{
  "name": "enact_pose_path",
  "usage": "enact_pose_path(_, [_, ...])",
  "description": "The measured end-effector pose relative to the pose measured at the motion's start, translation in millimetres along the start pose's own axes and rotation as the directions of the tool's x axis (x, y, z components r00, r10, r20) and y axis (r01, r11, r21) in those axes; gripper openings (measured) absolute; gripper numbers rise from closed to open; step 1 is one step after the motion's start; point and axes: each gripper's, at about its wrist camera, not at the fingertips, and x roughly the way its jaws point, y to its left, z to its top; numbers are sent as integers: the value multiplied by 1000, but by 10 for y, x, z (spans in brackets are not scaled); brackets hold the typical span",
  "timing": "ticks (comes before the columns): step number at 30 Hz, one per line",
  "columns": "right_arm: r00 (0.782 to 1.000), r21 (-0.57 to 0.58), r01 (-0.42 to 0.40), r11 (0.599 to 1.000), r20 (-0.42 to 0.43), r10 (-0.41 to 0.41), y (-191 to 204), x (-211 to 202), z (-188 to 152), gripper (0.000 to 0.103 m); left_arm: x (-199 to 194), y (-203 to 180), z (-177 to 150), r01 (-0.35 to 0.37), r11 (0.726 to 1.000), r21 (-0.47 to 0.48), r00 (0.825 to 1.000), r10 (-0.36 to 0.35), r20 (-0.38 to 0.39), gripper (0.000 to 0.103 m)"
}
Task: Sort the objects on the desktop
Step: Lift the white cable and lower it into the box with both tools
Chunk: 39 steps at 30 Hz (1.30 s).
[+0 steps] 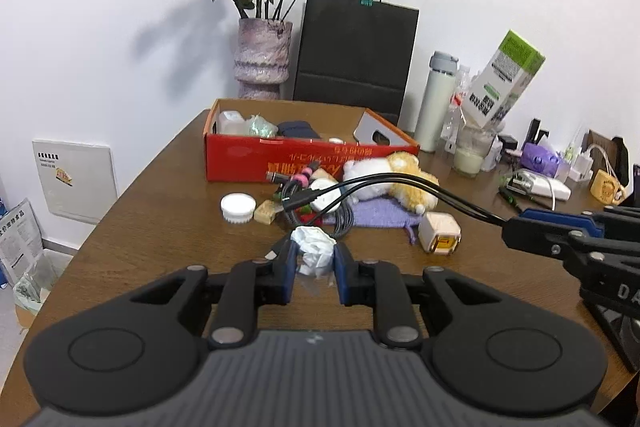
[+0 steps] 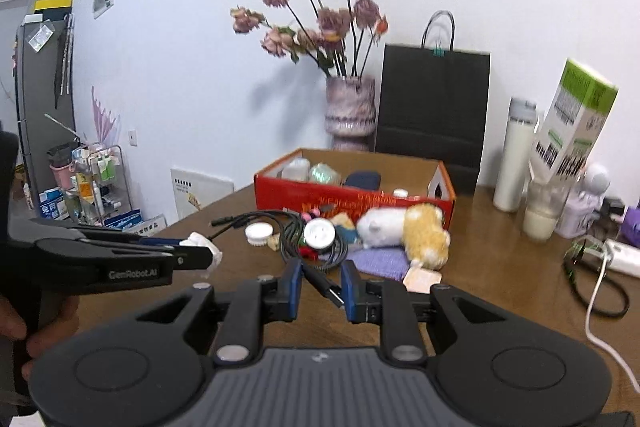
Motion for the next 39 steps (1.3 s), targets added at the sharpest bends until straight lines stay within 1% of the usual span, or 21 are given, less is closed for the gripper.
enact_pose_path(5, [999, -35, 16, 999, 46, -14, 13, -7, 141, 20, 50, 19, 214, -4, 1000, -3, 999, 4, 54, 21])
enact_pose_path(8, [997, -42, 36, 998, 70, -33, -29, 69, 270, 20, 100, 48, 357, 1, 1000, -8, 997, 0, 83, 21])
enact_pose_path(12, [994, -45, 49, 998, 102, -44, -118, 266, 502, 20, 303, 89, 631, -14, 1000, 14, 993, 12, 113, 21])
enact_pose_path(17, [994, -78, 61, 995, 98, -53, -242, 694, 871, 20, 675, 254, 1077, 8, 1000, 5, 994, -8, 112, 21])
enact_pose_path(21, [995, -74, 54, 996, 84, -47, -400, 1108, 1153, 20, 1039, 398, 1443, 27, 1000, -15, 996, -25, 83, 21])
enact_pose_path(26, [998, -59, 40, 997, 58, -36, -596, 1707, 1505, 20, 1486, 446, 1830, 12, 1000, 17, 997, -14, 82, 21])
enact_pose_path(29, [1000, -52, 16, 999, 3, -15, -698, 2191, 1692, 20, 1876, 516, 1992, 44, 999, -5, 999, -44, 31, 21])
enact_pose_path(31, [999, -36, -16, 999, -43, 14, -771, 2525, 1787, 20, 2195, 590, 2070, 34, 999, -27, 999, -34, -20, 21])
enact_pose_path(32, [997, -20, -30, 999, -69, 28, -818, 2706, 1826, 20, 2353, 628, 2100, 26, 999, -40, 999, -28, -43, 21])
enact_pose_path(35, [990, -1, -41, 999, -133, 40, -905, 3213, 1886, 20, 2761, 719, 2143, 47, 996, -71, 993, -54, -109, 21])
enact_pose_path(37, [982, -7, -39, 999, -183, 37, -933, 3538, 1897, 20, 3043, 753, 2154, 30, 998, -63, 987, -39, -154, 21])
enact_pose_path(39, [969, -9, -41, 999, -243, 37, -962, 3886, 1879, 20, 3309, 804, 2150, -2, 999, -54, 980, -8, -197, 21])
